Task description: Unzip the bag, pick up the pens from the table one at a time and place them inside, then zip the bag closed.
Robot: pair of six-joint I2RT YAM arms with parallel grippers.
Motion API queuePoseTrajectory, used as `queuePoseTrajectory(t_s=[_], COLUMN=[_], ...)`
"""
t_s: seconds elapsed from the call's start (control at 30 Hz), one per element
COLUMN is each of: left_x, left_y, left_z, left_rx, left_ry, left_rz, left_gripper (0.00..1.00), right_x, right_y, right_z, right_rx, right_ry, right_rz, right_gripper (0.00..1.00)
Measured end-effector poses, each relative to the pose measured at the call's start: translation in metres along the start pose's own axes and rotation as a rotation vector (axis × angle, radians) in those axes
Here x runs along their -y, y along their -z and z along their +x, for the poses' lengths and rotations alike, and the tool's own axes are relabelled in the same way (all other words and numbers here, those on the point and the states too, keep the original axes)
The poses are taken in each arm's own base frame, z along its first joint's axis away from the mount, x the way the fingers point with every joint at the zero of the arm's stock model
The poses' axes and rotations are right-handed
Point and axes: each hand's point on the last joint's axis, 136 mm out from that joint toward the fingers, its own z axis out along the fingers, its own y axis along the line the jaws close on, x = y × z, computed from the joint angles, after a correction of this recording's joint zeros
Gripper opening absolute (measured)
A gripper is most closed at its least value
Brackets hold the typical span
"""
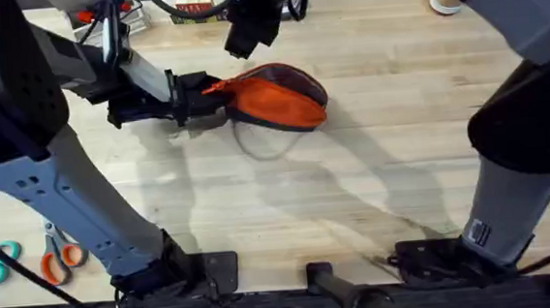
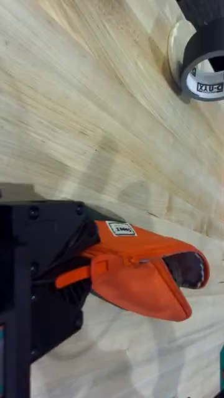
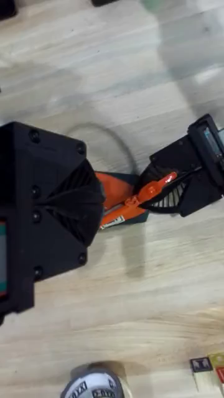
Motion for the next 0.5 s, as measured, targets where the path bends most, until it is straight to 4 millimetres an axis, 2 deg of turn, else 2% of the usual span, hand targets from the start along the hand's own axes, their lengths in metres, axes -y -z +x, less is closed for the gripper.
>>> queuePoseTrajectory(t_s=[0.23, 0.27, 0.47, 0.5], left_x=[0.0, 0.0, 0.0, 0.0], left_y=[0.0, 0.0, 0.0, 0.0], left_z=[0.0, 0.0, 0.0, 0.0], left_rx=[0.0, 0.0, 0.0, 0.0], left_ry=[0.0, 0.0, 0.0, 0.0], left_rz=[0.0, 0.0, 0.0, 0.0], left_gripper=[0.04, 0.04, 0.04, 0.04], right_x=[0.0005, 0.0006, 0.0009, 0.001], right_y=[0.0, 0.0, 0.0, 0.0], right_z=[0.0006, 0.0008, 0.0008, 0.0006], right_rx=[-0.003, -0.004, -0.004, -0.003], right_ry=[0.04, 0.038, 0.044, 0.048], right_rz=[0.003, 0.004, 0.005, 0.006], right_gripper=[0.029, 0.059, 0.92, 0.973])
